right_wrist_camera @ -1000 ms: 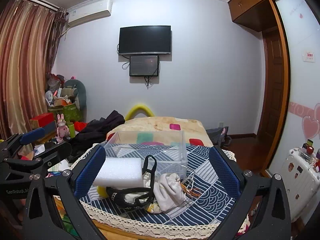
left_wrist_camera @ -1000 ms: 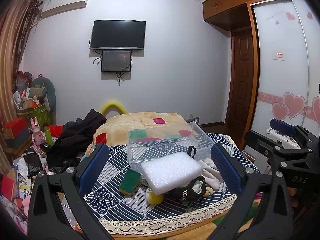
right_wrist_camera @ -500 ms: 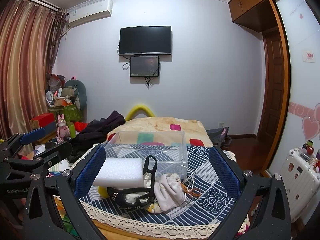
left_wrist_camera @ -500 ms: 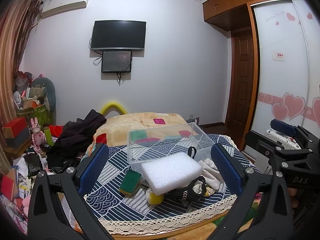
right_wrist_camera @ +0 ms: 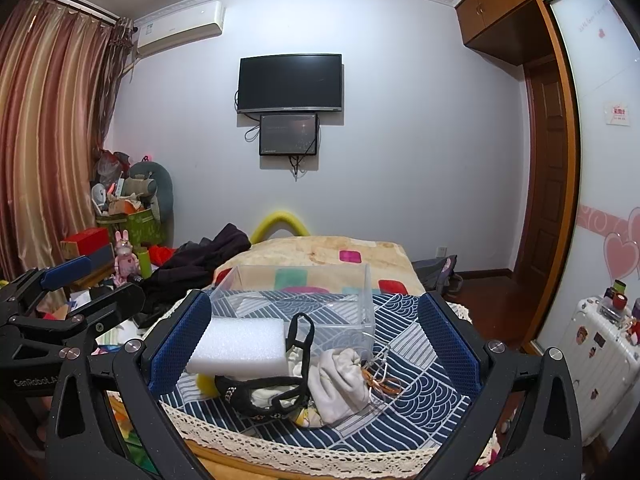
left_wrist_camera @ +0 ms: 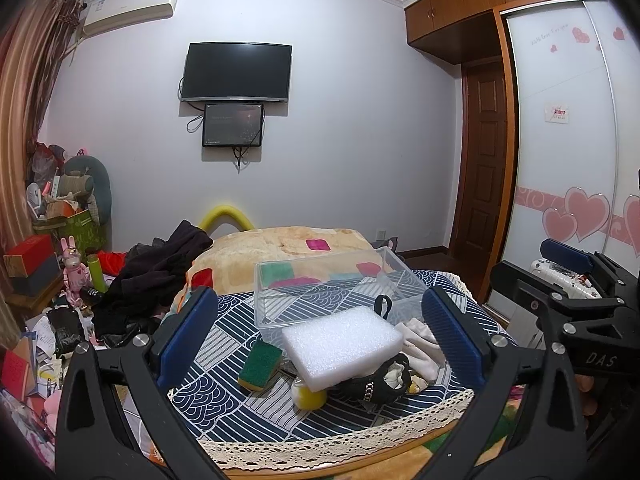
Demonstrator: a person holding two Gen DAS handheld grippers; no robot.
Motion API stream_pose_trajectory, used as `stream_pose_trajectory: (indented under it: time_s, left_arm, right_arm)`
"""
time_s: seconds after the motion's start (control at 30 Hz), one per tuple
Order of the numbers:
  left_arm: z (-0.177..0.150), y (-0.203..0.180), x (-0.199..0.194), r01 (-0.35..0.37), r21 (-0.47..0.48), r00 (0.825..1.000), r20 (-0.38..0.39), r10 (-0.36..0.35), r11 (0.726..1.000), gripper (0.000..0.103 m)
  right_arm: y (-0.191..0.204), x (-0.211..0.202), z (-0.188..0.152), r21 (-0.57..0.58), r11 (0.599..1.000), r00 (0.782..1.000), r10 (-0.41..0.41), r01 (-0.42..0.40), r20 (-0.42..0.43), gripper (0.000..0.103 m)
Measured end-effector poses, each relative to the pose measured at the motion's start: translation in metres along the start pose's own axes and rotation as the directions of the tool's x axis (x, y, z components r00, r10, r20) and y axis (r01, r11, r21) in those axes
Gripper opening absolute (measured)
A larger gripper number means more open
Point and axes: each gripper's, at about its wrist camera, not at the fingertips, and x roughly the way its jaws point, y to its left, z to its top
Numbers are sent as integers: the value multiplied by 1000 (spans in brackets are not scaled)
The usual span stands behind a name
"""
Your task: Organize soft objects
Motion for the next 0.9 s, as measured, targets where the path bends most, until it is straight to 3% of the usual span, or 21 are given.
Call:
stream_pose_trajectory:
  time_s: [0.6,0.9]
  left_arm:
    - [2,-2,-1,9,1,1000,16,-9,1000,103]
    - [-5,12,13,42,-39,999,-24,-43,998,102]
  right_arm:
    - [-1,-4,4,0,1000,1000,0,0,12,103]
    - [-3,5,-2,0,1000,1000,-14,14,9,103]
